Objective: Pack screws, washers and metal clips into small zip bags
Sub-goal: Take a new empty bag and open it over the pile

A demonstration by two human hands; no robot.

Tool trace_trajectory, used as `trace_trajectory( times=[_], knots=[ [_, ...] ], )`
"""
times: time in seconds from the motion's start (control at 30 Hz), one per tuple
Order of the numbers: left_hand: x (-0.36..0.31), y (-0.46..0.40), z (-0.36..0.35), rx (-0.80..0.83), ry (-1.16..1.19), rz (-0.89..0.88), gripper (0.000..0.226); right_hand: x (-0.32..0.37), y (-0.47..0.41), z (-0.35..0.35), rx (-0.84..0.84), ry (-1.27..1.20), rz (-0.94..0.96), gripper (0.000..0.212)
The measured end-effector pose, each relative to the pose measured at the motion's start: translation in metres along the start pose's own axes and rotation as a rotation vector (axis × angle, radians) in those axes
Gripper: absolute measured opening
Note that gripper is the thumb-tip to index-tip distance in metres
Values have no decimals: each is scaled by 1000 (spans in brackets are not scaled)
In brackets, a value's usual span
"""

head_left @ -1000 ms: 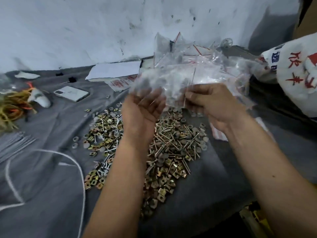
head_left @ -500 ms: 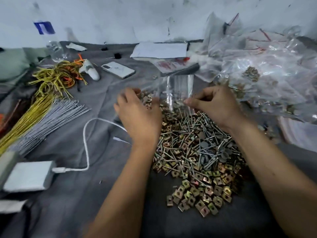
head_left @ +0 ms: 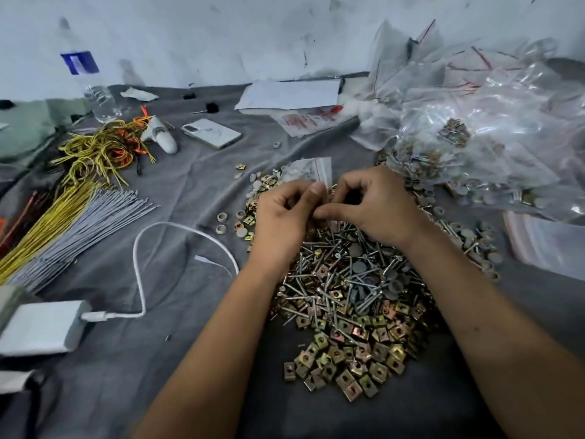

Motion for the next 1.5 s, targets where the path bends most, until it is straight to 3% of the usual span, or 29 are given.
trace_trajectory(
  times=[0.17,0.33,0.47,0.7,1.0,1.23,1.43,1.5],
  knots=[
    [2,0,-4,72,169,93,15,-3,-1,3,0,-147,-23,32],
    [5,-1,-3,89,180,143,20,-4,0,1,27,-77,-11,30],
    [7,-2,-2,119,184,150,10,-3,0,-1,47,-43,-9,33],
    [7,0,-7,148,198,134,24,-5,1,-1,53,-119,-28,29],
    [6,0,-11,136,286,139,24,-9,0,-6,71,-412,-65,21],
    [-2,-4,1,28,-11,-23,19,-8,2,-8,81,-274,-97,19],
    [-27,1,5,-135,-384,-311,17,6,3,-7,-17,-51,-17,19],
    [-34,3,12,-197,-474,-366,16,6,4,5,-123,-53,-35,18]
  ],
)
Point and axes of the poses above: each hand's wrist, its own y-axis away from the middle knuckle, its own z-axis out of the back of the hand, x = y × z, the point moved 7 cm from there along -y, towards the middle knuckle, and after that the axes turned 5 degrees about -y, right-handed, at the moved point
